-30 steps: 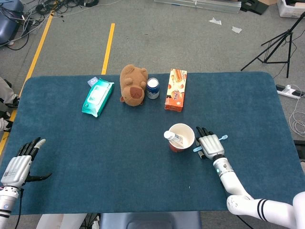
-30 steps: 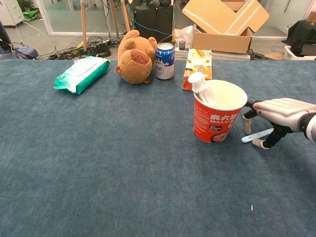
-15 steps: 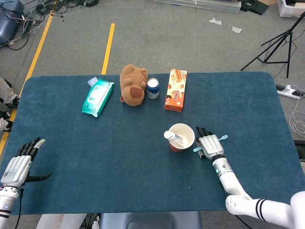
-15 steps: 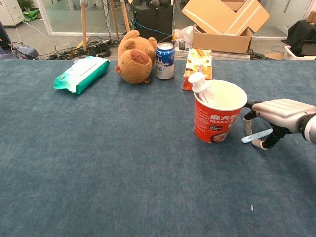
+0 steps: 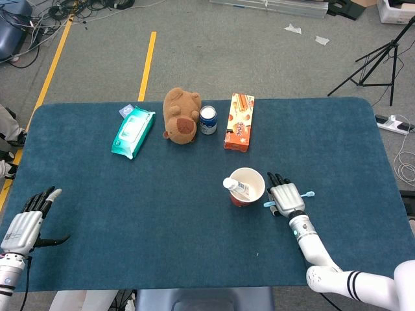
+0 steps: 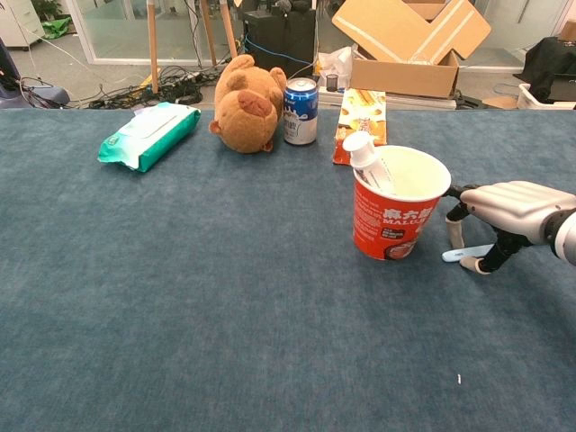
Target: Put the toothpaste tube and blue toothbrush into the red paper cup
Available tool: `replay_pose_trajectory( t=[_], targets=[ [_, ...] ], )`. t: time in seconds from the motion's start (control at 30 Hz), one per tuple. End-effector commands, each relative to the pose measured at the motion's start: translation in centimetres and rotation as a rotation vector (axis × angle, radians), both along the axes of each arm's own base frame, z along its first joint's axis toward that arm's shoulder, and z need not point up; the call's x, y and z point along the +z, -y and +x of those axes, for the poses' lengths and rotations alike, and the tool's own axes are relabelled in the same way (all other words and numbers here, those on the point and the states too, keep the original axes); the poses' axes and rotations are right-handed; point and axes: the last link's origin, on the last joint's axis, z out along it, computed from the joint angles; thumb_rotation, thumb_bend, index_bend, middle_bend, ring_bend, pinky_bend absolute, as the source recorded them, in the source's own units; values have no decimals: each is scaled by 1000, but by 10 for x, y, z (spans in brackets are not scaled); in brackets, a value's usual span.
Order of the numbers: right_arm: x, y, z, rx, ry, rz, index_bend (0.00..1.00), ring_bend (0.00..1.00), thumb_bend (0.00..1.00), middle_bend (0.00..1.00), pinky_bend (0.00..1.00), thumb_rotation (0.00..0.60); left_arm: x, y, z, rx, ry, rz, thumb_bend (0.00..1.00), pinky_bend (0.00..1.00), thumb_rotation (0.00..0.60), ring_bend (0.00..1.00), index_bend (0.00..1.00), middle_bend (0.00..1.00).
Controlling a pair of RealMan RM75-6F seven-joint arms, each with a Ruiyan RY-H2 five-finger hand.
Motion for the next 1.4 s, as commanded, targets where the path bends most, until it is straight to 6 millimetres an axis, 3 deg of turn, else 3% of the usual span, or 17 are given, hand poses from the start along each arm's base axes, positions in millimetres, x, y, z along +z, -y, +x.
replay_pose_trajectory(
  t=[0.03, 0.77, 1.4],
  targets=[
    [0, 0, 0, -2, 4, -1, 578, 0, 286, 10, 208, 600, 0, 0, 0, 0, -1, 0, 0, 0, 600, 0, 0, 0],
    [38, -3, 0, -21, 75, -88, 579, 0, 289, 12, 208, 600, -3, -4, 7, -19, -17, -13, 0, 0, 600, 0, 0, 0],
    [75, -3, 14, 2, 145, -178, 579, 0, 289, 13, 208, 600, -6, -4, 11, -27, -22, -20, 0, 0, 600, 0, 0, 0]
  ],
)
